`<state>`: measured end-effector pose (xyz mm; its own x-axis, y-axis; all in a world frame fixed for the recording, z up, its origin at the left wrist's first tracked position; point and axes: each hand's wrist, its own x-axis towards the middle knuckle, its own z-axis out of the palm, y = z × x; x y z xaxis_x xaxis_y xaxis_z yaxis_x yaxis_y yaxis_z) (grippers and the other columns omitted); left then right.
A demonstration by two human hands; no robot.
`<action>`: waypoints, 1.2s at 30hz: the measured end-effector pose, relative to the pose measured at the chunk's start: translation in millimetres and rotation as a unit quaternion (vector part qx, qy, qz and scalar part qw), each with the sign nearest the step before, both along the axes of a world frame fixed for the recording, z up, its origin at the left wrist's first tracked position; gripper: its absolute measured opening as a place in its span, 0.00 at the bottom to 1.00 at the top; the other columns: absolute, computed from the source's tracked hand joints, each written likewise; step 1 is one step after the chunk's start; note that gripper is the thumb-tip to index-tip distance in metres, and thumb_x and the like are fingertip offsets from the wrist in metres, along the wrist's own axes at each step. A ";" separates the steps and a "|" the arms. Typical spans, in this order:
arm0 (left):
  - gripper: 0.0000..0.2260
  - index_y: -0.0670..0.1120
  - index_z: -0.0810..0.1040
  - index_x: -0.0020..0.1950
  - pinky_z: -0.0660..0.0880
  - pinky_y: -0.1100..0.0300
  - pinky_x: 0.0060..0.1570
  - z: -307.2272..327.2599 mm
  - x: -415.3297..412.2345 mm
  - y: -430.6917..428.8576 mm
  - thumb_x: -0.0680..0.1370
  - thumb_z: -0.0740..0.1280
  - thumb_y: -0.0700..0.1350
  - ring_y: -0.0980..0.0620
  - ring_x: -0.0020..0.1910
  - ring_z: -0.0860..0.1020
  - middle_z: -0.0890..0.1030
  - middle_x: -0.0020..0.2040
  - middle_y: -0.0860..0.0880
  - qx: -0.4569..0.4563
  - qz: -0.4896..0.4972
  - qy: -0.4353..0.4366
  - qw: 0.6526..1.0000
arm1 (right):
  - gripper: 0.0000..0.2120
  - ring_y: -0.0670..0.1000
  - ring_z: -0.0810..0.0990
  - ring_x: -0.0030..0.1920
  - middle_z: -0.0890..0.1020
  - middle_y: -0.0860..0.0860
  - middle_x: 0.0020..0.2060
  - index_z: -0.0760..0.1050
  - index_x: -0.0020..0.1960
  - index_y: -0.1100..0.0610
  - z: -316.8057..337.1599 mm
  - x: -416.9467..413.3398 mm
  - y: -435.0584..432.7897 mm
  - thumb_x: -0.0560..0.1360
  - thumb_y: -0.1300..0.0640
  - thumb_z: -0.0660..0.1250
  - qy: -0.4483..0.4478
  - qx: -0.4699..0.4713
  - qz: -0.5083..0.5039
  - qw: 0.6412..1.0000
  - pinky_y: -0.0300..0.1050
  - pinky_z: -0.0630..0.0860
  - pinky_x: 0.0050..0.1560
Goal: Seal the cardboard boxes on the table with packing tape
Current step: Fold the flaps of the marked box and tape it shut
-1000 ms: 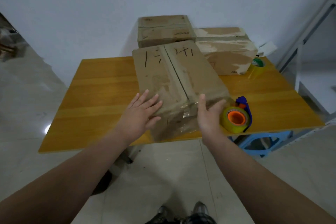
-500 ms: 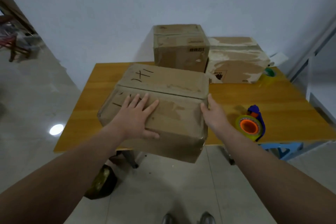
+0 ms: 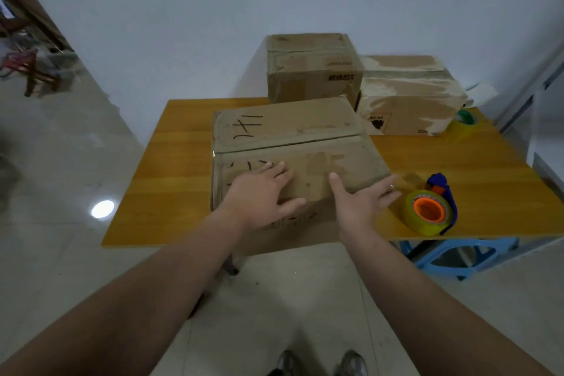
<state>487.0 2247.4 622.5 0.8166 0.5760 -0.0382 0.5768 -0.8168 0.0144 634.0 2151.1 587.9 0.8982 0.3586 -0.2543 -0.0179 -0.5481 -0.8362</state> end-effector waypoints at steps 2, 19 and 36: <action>0.23 0.51 0.61 0.75 0.62 0.57 0.67 3.2 -16.4 14.0 0.81 0.51 0.56 0.53 0.74 0.60 0.59 0.76 0.53 -0.057 -0.042 -0.029 0.997 | 0.54 0.65 0.53 0.74 0.35 0.60 0.75 0.31 0.76 0.50 -2.0 2.6 3.5 0.71 0.38 0.69 -0.015 -0.018 0.020 1.000 0.61 0.63 0.69; 0.29 0.56 0.42 0.76 0.38 0.55 0.73 -13.8 -39.8 13.0 0.79 0.47 0.63 0.49 0.76 0.44 0.45 0.77 0.51 0.059 -0.235 0.024 0.970 | 0.39 0.54 0.60 0.73 0.59 0.51 0.75 0.42 0.78 0.50 15.1 63.9 -6.2 0.78 0.52 0.65 -0.054 0.063 0.186 0.979 0.57 0.62 0.71; 0.29 0.47 0.58 0.76 0.56 0.48 0.70 -26.9 150.4 -67.9 0.79 0.54 0.61 0.44 0.73 0.59 0.63 0.74 0.45 0.095 -0.059 -0.042 0.993 | 0.12 0.50 0.67 0.50 0.70 0.52 0.45 0.69 0.45 0.45 -28.9 156.4 -79.2 0.82 0.46 0.50 -0.122 0.026 0.132 0.983 0.48 0.64 0.51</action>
